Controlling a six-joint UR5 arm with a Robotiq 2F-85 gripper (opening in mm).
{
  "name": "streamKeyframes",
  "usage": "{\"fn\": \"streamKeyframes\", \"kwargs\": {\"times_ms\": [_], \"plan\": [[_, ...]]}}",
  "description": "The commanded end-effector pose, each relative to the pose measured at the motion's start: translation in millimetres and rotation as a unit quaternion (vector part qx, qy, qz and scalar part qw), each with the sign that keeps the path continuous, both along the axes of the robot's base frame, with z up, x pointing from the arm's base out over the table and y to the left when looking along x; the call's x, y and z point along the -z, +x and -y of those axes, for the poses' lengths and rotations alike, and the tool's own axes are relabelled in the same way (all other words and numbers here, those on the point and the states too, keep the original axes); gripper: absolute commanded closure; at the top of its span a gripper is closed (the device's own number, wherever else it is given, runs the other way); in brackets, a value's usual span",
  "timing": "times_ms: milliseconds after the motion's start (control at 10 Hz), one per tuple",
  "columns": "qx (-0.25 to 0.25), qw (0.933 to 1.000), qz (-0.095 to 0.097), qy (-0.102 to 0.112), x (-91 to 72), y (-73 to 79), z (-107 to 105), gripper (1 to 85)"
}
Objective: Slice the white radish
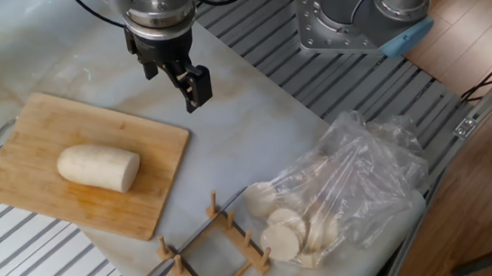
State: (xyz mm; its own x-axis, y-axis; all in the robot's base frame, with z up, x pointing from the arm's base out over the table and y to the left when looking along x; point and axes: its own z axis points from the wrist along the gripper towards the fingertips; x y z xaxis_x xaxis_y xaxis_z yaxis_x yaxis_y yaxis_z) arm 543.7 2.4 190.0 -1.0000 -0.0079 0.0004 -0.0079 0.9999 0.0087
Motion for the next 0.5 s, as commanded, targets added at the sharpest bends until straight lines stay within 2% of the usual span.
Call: {"fn": "streamKeyframes", "kwargs": {"times_ms": [0, 100, 400], "plan": [[0.035, 0.9960, 0.067, 0.047, -3.3, 35.8, -26.5, 84.3], [0.038, 0.9960, 0.069, 0.041, -1.1, 36.2, -28.2, 84.3], [0.039, 0.9958, 0.072, 0.042, 1.3, 38.6, -31.0, 84.3]]}}
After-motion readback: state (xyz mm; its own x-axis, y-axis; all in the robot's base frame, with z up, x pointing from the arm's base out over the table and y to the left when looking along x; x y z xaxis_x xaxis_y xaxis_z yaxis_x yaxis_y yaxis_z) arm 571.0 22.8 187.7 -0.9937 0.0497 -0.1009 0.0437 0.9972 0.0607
